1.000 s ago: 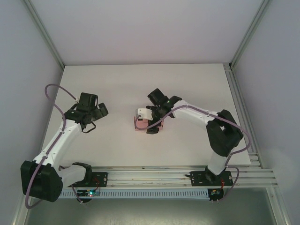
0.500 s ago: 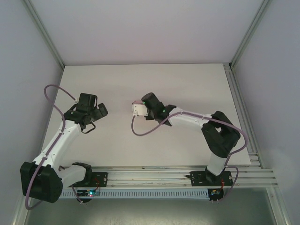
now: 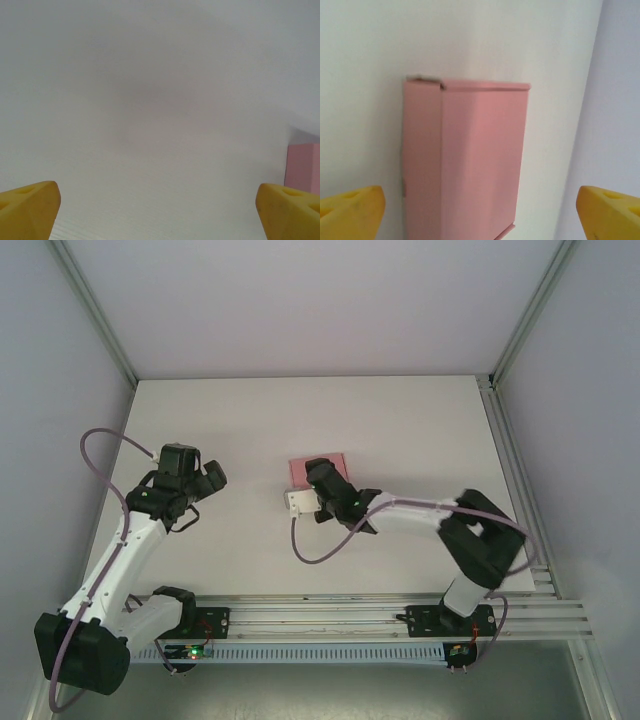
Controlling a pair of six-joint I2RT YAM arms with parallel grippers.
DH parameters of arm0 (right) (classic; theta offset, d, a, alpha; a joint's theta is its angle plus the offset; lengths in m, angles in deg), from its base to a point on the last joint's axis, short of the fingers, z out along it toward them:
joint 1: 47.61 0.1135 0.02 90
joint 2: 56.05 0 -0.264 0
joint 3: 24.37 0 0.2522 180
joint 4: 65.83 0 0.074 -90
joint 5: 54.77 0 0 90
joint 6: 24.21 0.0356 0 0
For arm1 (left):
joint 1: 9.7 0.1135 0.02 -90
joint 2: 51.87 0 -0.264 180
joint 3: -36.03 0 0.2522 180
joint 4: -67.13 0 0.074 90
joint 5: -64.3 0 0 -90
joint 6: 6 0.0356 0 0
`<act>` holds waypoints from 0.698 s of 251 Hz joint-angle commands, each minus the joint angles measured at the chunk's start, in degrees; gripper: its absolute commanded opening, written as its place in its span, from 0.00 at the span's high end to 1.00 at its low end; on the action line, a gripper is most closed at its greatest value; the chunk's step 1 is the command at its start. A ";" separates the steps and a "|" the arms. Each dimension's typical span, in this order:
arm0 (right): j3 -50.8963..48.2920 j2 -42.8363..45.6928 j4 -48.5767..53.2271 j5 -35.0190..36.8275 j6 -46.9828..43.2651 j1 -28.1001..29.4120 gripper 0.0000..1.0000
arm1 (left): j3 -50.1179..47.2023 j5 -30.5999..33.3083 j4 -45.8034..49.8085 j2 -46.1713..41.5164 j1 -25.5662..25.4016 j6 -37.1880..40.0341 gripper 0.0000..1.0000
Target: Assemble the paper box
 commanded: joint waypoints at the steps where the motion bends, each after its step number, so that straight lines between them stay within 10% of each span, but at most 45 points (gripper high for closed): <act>1: 2.17 9.43 14.14 -14.66 9.62 0.22 0.02 | 0.65 0.17 -0.06 0.18 0.93 0.56 0.00; 35: -3.38 18.84 2.21 -12.03 26.86 -3.83 0.02 | -0.79 0.06 -3.70 1.06 0.88 2.14 0.00; 87: -8.78 28.69 0.47 16.48 79.48 -23.43 0.02 | -7.76 3.50 -18.71 0.93 0.93 9.33 0.00; 143: -31.08 30.99 -25.02 18.36 62.33 -30.68 0.02 | -20.98 10.73 -47.05 2.99 0.94 23.99 0.00; 175: -38.88 28.70 -39.37 4.65 59.82 -37.99 0.02 | -25.76 12.19 -60.73 6.67 1.02 30.71 0.00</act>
